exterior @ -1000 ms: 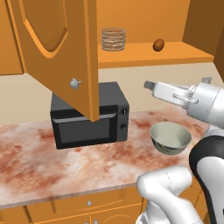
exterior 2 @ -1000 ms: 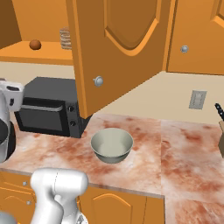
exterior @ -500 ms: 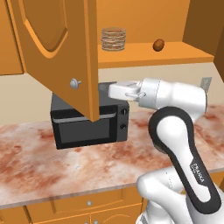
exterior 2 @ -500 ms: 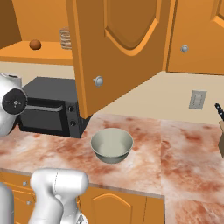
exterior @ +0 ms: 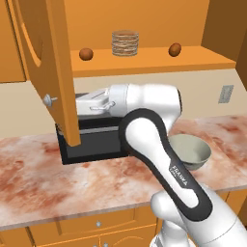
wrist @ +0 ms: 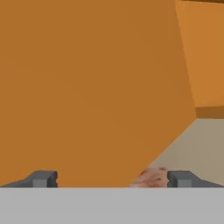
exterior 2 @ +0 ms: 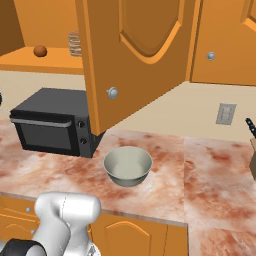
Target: Open the cabinet. Pick the tangerine and mango from the cabinet and place them into the bowl. Then close the cabinet.
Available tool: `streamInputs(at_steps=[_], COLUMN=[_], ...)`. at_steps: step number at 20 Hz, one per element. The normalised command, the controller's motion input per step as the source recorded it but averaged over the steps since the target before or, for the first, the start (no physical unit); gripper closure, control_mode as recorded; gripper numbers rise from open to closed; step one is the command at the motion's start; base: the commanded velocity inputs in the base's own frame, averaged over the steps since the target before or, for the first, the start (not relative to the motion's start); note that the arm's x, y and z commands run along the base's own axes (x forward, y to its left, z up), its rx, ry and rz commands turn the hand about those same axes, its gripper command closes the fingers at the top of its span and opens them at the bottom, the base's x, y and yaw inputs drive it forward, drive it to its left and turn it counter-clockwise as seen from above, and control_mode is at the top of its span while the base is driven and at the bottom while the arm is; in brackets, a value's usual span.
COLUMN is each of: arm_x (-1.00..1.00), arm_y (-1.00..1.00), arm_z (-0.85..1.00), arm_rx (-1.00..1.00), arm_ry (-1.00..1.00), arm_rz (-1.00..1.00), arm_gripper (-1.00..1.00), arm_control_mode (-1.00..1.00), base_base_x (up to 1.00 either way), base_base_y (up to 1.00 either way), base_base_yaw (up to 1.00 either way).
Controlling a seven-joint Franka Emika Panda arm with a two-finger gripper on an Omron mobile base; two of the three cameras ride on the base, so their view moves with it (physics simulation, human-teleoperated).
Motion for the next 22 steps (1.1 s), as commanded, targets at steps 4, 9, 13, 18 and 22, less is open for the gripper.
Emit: streamInputs(at_steps=[4,9,13,18,22], arm_x=[0.00,0.00,0.00,0.04,0.21], arm_y=[0.03,-0.72,-0.74,-0.44,-0.30], arm_z=[0.00,0.18,0.17,0.24,0.38], arm_rx=[-0.01,0.00,-0.03,-0.11,-0.15], arm_ry=[0.03,-0.01,0.00,0.04,0.13], arm_rz=[0.00,-0.23,-0.42,-0.53,-0.39], arm_gripper=[-1.00,-1.00,-1.00,-1.00,-1.00], arm_control_mode=[-1.00,-1.00,-1.00,-1.00,-1.00], base_base_x=[0.00,0.00,0.00,0.00,0.00], base_base_y=[0.00,0.00,0.00,0.00,0.00], base_base_yaw=[0.00,0.00,0.00,0.00,0.00])
